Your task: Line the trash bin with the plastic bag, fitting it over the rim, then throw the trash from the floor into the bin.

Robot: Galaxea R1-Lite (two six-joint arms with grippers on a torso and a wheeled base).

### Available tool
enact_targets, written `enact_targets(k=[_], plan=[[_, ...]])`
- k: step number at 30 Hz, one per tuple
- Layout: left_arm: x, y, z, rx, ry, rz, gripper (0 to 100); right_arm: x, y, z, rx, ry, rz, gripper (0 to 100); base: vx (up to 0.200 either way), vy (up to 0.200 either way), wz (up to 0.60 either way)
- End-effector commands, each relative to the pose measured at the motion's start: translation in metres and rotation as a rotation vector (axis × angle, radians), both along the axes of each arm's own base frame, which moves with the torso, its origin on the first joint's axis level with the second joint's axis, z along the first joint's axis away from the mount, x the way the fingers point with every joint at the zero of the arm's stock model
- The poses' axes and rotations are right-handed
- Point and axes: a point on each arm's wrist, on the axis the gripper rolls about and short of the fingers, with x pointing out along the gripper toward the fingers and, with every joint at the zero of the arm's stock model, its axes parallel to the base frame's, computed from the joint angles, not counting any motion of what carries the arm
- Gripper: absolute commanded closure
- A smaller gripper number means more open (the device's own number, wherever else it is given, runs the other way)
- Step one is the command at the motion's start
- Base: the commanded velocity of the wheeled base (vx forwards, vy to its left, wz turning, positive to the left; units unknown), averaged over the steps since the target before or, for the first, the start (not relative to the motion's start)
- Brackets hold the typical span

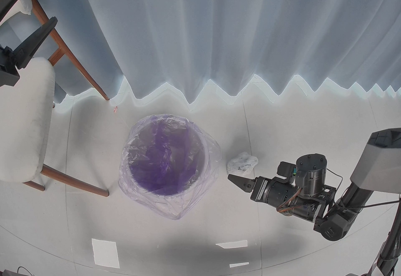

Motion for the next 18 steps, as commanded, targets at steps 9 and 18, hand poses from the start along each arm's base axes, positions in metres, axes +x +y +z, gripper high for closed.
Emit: enact_targets(k=[9,18], plan=[[-0.005,0.002,0.0,0.002,-0.004,-0.004,0,0.035,0.028,-0.045,-0.005,-0.068,0.018,0,0.0,0.0,0.0],[-0.005,0.0,-0.002,0.005,0.001,-0.012,0,0.062,0.054,-0.048,0.127,-0.093,0.003,0,0.0,0.0,0.0]])
